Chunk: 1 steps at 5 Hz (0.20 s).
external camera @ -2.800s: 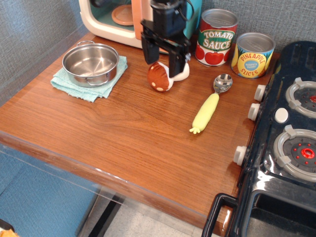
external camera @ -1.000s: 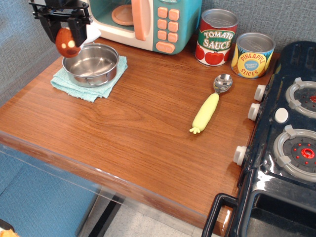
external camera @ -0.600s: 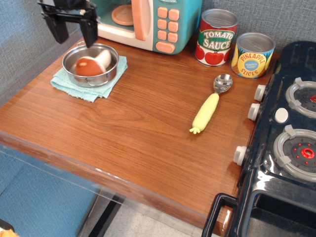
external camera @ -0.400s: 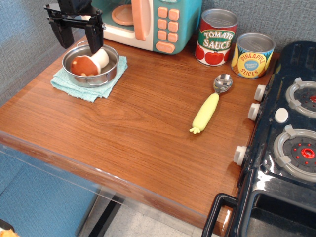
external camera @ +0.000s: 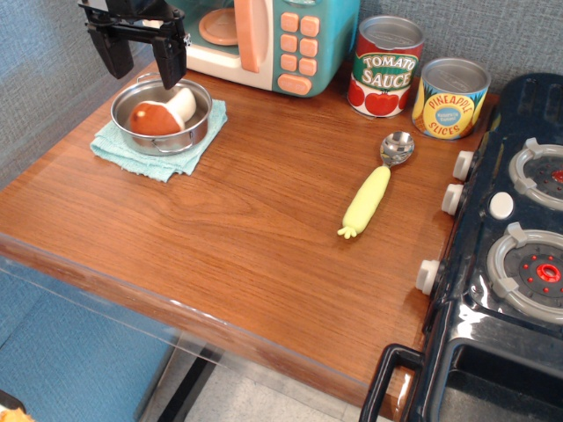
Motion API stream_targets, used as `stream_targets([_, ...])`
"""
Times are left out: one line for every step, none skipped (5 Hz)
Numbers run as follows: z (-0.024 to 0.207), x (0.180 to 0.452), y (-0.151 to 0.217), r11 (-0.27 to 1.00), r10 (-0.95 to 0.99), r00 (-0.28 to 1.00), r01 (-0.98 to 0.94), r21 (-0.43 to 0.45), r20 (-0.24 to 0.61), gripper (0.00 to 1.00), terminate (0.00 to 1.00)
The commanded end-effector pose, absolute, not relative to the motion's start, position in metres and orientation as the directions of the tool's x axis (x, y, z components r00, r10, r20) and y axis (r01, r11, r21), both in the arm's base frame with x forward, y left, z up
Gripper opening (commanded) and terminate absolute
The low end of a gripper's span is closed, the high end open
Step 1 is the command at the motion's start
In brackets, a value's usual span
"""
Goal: Put the mushroom in the pot
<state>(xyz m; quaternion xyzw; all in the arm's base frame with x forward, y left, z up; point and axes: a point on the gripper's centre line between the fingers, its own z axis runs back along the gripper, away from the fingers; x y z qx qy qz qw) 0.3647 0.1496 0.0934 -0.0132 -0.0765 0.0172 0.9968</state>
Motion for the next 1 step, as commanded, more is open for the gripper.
stream_targets([0.1213,0.3598,0.145,1.0,0.023,0.974,-0.024,0.004,0.226,1.0,1.0])
